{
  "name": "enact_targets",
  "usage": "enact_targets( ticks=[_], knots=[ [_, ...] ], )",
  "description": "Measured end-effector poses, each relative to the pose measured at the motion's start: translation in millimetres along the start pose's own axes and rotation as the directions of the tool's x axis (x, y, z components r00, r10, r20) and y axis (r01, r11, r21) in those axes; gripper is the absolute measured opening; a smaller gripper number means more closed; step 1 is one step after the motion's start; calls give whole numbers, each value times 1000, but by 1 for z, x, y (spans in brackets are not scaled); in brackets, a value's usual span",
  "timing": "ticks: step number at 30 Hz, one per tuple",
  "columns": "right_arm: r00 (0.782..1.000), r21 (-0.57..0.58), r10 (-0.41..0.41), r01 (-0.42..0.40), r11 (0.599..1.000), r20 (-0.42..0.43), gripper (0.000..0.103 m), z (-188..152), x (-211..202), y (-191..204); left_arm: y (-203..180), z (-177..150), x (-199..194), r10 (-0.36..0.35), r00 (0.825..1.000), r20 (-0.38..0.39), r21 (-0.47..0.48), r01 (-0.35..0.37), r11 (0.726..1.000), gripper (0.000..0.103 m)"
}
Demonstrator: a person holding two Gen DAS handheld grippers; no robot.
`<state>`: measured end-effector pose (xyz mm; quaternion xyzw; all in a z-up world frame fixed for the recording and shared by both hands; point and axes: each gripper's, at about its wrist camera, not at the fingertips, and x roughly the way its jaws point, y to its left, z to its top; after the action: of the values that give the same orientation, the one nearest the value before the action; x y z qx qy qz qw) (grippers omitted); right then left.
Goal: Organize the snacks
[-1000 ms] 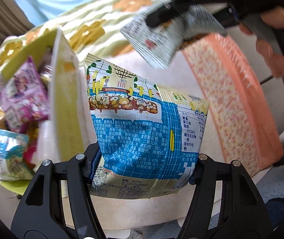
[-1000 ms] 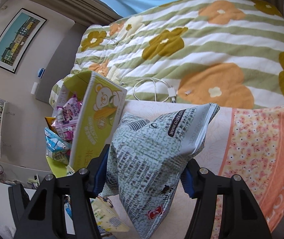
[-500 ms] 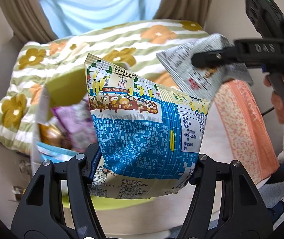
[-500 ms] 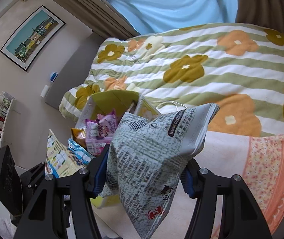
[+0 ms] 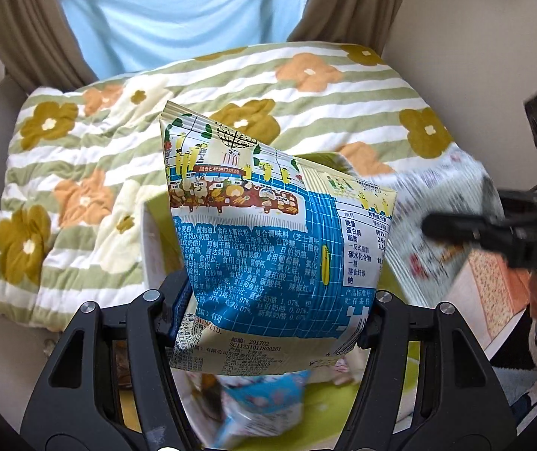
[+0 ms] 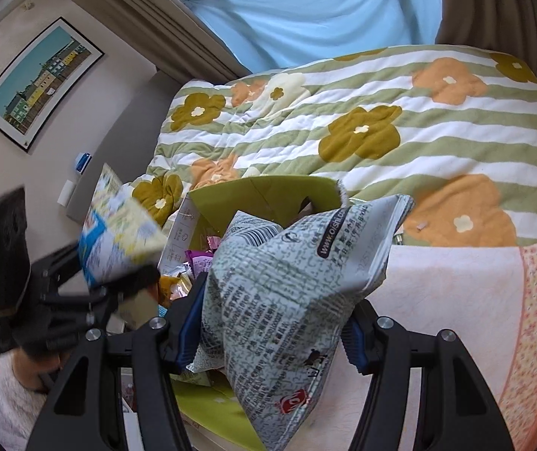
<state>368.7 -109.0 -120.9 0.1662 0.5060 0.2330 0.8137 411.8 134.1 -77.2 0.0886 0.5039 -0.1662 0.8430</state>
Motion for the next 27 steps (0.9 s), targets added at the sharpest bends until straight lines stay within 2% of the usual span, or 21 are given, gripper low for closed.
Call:
enact_targets(
  ticks=[4,5,6,8,14,19,27],
  knots=[
    [999,31,-34,34,999,-2,58,-8,11,15,22,14,20,-38,998,-51,7,38,999,63],
    [999,41,-40,40,998,-2,58,-10,13,18,26,16,24,-47,997,-56,5,47,999,70],
    [999,47,-45,45,998,-3,58,-12,16,21,28,17,28,-58,997,-58,5,58,998,87],
    [998,58,-59,59,997,-7,58,-17,20,26,35,16,29,-84,996,-33,-4,84,996,103],
    [993,31,-113,114,993,-31,58,-36,28,40,57,-4,22,-105,994,-13,-56,104,993,103],
    [986,-76,-151,145,986,-72,58,-53,36,56,69,-29,13,-115,993,0,-125,114,986,103],
    [987,-115,-122,110,987,-106,58,-63,46,68,73,-46,-7,-88,996,32,-162,92,983,103]
  ],
)
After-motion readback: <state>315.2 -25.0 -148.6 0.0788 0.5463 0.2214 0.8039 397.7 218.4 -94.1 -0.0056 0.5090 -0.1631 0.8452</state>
